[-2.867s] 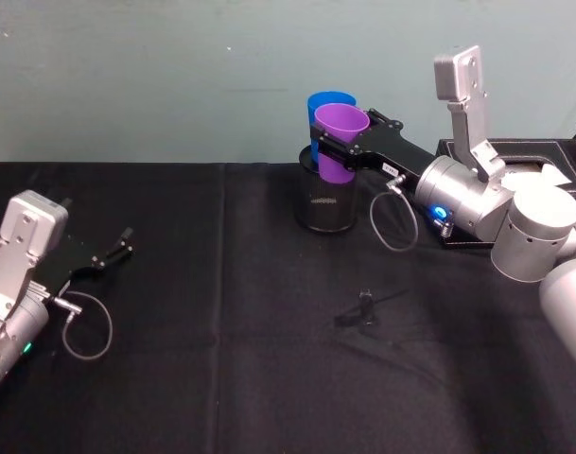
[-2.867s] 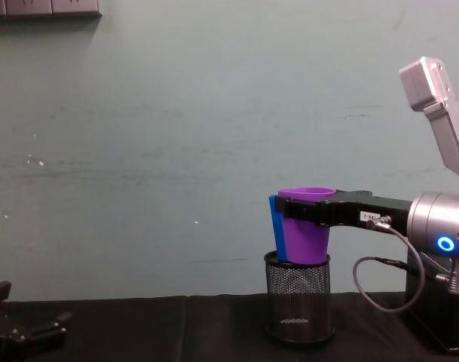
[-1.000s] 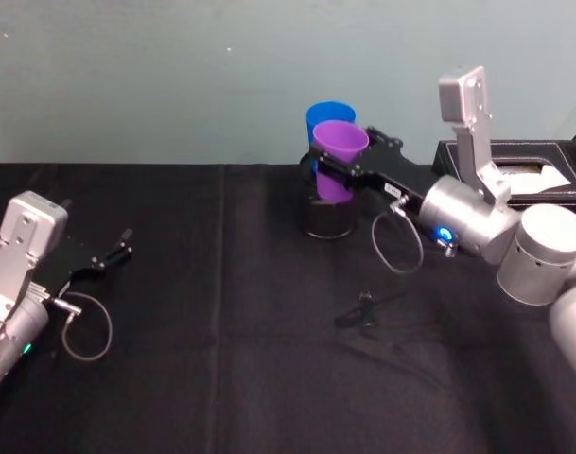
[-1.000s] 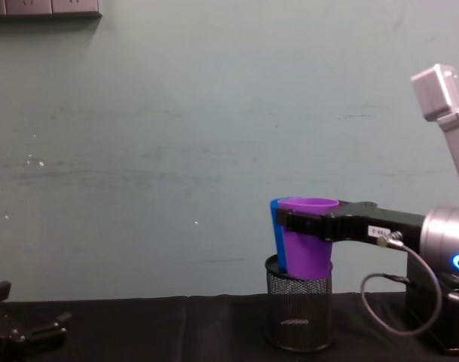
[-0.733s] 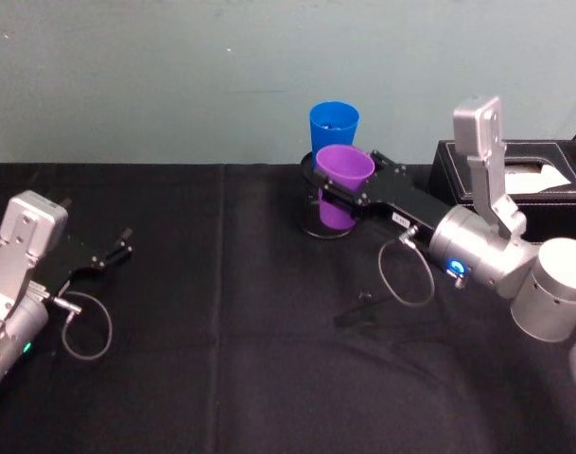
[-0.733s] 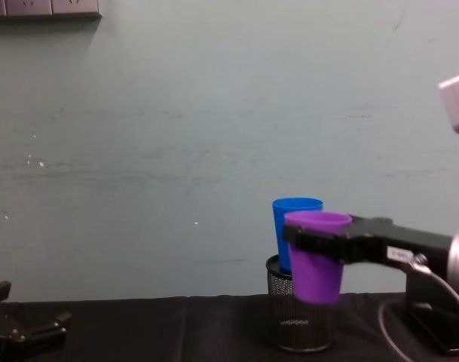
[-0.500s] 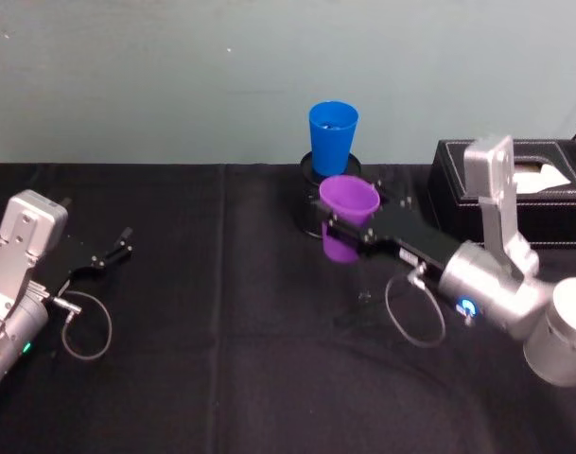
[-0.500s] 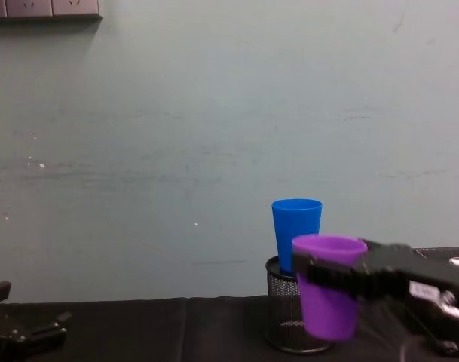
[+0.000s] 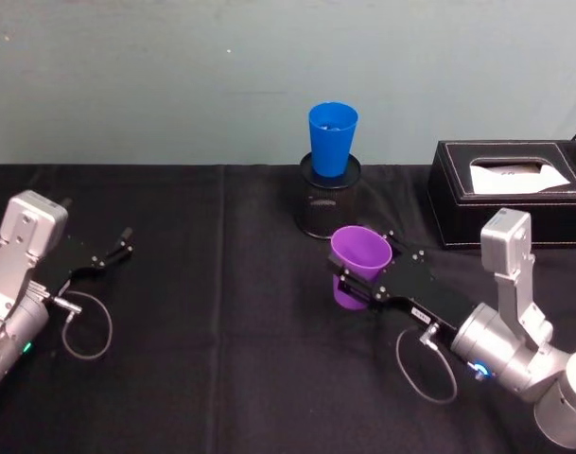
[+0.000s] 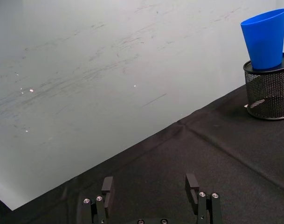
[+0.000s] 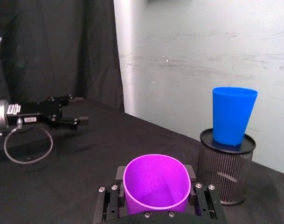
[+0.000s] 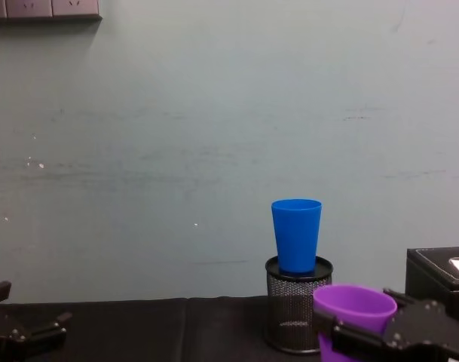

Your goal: Pick up one cup with a gripper and tap it against the other cup.

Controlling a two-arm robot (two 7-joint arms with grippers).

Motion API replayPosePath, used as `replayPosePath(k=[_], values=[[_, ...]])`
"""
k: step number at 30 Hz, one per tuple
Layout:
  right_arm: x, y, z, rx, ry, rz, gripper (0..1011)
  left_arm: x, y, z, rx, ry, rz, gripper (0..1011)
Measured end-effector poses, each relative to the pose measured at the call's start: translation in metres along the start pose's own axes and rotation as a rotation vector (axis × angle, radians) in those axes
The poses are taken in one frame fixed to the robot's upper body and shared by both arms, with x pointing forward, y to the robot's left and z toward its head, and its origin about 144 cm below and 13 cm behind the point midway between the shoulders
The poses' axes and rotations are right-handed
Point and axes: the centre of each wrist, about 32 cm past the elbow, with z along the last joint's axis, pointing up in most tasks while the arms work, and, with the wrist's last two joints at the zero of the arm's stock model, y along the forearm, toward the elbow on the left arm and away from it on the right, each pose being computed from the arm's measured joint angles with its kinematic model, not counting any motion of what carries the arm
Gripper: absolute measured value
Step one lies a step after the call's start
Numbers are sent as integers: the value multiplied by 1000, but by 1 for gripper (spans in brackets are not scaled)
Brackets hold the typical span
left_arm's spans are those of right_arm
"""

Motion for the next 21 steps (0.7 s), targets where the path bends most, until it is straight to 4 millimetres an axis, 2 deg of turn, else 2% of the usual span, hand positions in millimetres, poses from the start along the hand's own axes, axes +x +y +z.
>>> replayPosePath(k=[11,21], values=[[-8,0,-25,-3,-7,5,734,0,0,0,0,0,0,1000],[-9,5,-35,-5,-7,2,735,0,0,0,0,0,0,1000]])
